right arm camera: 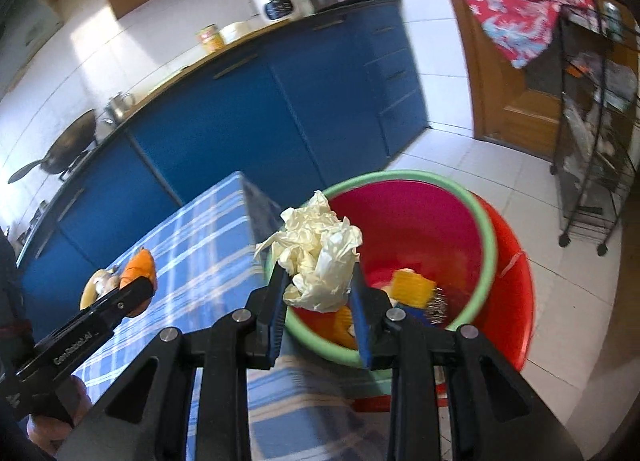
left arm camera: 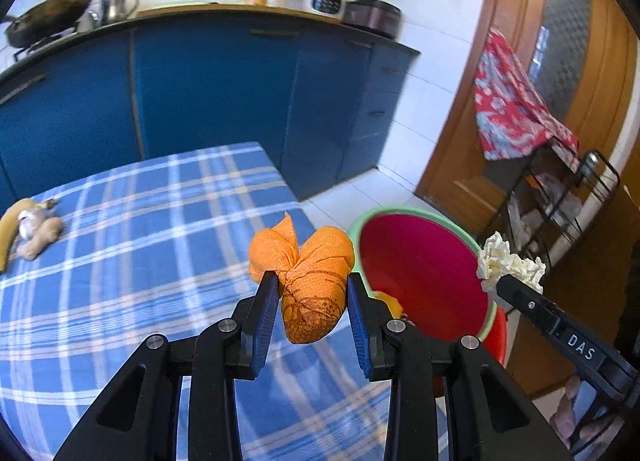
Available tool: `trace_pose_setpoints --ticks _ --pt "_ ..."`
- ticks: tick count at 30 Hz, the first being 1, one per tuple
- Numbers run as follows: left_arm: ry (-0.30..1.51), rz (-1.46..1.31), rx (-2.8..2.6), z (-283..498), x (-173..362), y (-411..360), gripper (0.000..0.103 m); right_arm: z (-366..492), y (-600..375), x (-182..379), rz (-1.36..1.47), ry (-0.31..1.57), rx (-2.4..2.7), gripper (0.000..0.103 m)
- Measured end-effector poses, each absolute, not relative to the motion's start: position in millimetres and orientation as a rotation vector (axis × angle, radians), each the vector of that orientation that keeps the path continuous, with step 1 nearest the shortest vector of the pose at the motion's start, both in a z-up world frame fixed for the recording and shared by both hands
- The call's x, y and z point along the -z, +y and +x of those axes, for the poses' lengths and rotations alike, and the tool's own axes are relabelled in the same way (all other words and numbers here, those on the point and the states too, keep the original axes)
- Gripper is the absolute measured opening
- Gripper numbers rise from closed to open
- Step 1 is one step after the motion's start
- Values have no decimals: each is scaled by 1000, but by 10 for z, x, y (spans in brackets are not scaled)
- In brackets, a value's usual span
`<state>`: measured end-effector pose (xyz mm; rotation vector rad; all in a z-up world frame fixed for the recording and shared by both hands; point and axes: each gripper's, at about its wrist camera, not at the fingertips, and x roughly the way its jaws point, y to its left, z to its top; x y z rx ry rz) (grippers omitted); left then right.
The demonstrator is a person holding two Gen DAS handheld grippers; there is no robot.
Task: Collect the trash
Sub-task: 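Carry the orange bag and crumpled paper over the red bucket with both tools, then open both tools to drop the bag and paper into the bucket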
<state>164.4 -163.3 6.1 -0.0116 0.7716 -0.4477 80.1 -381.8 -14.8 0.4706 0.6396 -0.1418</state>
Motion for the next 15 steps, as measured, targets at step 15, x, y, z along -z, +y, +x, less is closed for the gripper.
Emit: trace_pose_setpoints --ticks 15 --pt "814 69 564 1773 171 -2324 35 801 -4284 465 520 685 210 46"
